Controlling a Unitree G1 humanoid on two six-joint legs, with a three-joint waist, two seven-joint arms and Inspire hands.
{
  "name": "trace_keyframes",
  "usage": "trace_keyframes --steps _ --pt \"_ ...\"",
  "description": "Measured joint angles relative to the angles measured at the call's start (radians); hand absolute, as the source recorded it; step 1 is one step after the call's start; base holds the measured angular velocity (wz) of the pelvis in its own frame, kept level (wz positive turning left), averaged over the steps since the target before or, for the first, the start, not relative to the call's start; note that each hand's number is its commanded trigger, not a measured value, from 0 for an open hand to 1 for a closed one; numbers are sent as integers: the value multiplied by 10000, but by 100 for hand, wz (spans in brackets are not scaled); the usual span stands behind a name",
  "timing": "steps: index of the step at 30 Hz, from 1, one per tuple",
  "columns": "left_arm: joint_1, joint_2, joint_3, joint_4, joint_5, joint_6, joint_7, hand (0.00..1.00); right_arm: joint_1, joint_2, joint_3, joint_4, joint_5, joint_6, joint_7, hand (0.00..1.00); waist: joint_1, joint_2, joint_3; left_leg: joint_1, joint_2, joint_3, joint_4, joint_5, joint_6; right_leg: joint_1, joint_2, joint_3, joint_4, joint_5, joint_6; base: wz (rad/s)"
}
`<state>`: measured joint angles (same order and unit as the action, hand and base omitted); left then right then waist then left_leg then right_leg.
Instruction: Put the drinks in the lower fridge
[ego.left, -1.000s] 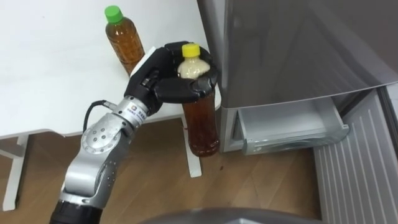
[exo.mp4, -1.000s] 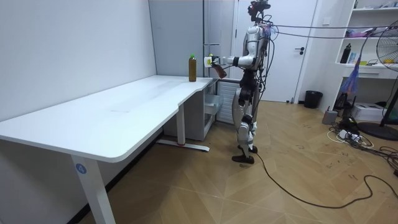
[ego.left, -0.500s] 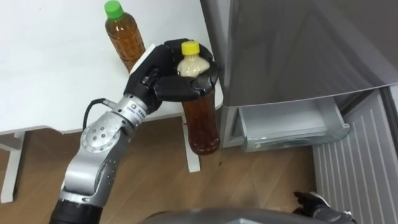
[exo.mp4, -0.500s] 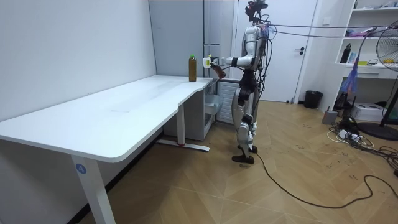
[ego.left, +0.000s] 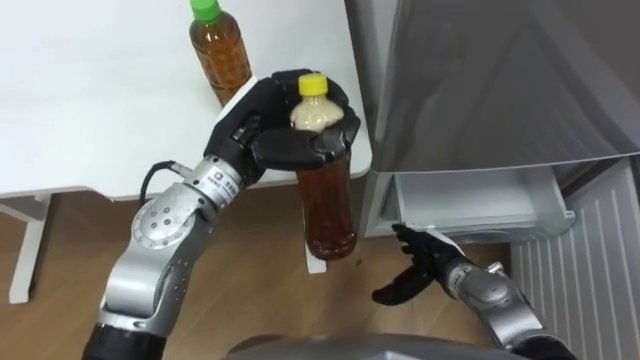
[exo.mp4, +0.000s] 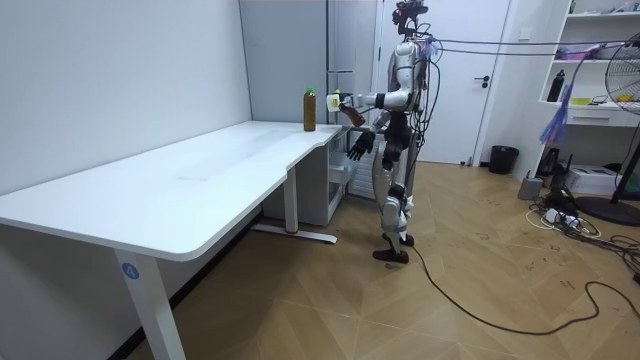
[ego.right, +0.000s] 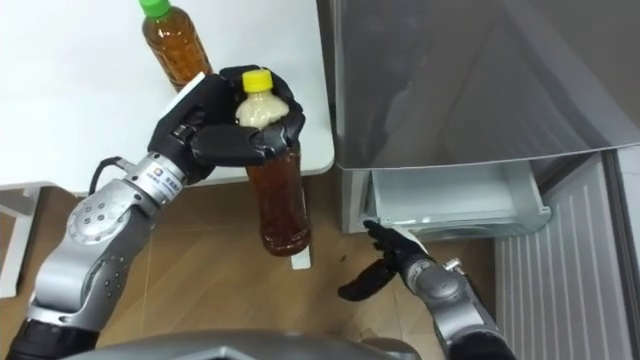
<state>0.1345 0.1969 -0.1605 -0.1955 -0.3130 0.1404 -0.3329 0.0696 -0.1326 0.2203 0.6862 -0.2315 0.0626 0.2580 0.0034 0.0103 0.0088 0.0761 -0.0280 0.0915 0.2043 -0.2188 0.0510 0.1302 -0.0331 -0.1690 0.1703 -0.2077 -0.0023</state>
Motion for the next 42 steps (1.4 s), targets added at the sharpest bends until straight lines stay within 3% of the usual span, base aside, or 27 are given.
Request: trace_keyframes --steps 11,18,22,26,31,42 --pt "206 29 -8 134 3 0 -51 100 328 -256 437 -2114 345 29 1815 0 58 -48 0 88 12 -6 46 0 0 105 -11 22 19 0 -1 0" --pt "209 63 -7 120 23 -6 -439 100 329 -397 517 -3118 1139 34 3757 0 54 -126 1 57 21 -143 117 0 0 112 -17 -88 156 0 0 4" --pt "209 64 -63 119 12 -51 -537 100 326 -401 573 -3104 1852 59 4576 0 75 -208 46 35 20 -177 147 0 1 116 -22 -111 161 0 0 2" --pt "206 73 -190 132 0 -125 -530 100 257 -462 742 -3108 2949 182 5104 0 80 -313 109 18 20 -171 154 -1 1 79 -26 -105 178 0 0 0" --pt "183 90 -389 303 24 -172 -492 100 238 -601 918 -3136 3524 264 5461 0 204 -398 92 -178 17 -150 214 -1 2 -108 -35 -83 195 1 -2 0" --pt "173 126 -468 365 15 -207 -500 100 238 -642 1253 -3649 5125 339 6321 0 301 -321 114 -307 25 -155 266 -1 2 -188 -19 -35 184 3 -5 0"
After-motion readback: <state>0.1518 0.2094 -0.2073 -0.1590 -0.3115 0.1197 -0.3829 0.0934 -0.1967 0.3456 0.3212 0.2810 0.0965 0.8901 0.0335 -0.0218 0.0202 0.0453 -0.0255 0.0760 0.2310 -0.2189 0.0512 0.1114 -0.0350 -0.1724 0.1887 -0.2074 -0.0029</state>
